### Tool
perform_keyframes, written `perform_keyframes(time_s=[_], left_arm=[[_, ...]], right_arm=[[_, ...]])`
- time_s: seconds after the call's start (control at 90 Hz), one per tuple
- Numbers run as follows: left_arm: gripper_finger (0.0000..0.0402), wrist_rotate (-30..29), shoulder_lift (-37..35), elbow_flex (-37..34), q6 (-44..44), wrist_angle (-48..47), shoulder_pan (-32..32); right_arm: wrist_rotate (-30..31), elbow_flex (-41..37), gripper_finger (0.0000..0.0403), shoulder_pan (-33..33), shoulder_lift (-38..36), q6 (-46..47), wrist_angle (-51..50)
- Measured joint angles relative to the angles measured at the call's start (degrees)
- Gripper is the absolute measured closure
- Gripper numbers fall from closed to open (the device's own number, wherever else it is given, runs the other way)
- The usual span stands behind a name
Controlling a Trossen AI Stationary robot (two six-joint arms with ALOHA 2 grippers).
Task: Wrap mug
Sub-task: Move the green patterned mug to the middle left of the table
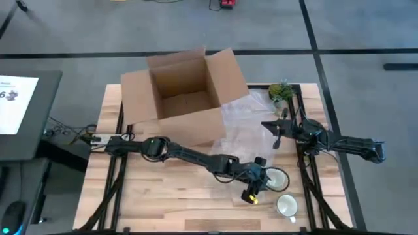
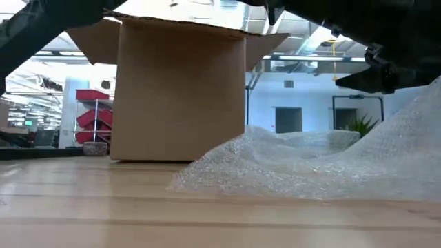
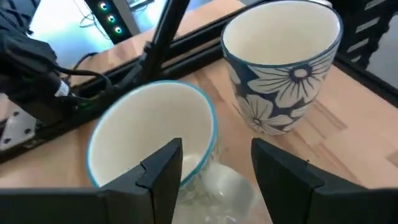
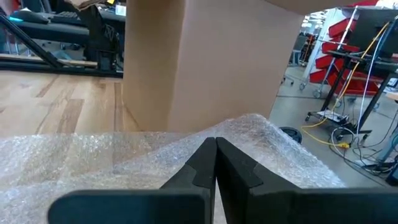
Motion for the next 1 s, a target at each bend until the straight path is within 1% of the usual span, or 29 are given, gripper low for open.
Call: perform_keyframes(time_s=[0.256,0.522,0.744,0.922,1.0], left_arm=[[0.0228,-0.5,0.0,0.0,1.2,-1.2,0.1],[0.0228,-0.5,-0.3,0.1,2.0,-7.0,0.0],[0.0228,-1.7,0.2,-0.2,2.6,-8.8,-0.1],[0.0229,-4.9,0.2,-0.1,3.2,-7.8,-0.1],[0.0238,-5.5,0.2,-0.2,3.3,-7.3,-0.1]], right_arm=[[0.0,0.0,0.0403,0.0,0.0,0.0,0.0],[0.0,0.0,0.0403,0.0,0.0,0.0,0.0],[0.0,0.0,0.0403,0.0,0.0,0.0,0.0],[0.0,0.0,0.0403,0.0,0.0,0.0,0.0],[0.0,0.0,0.0403,0.0,0.0,0.0,0.0]])
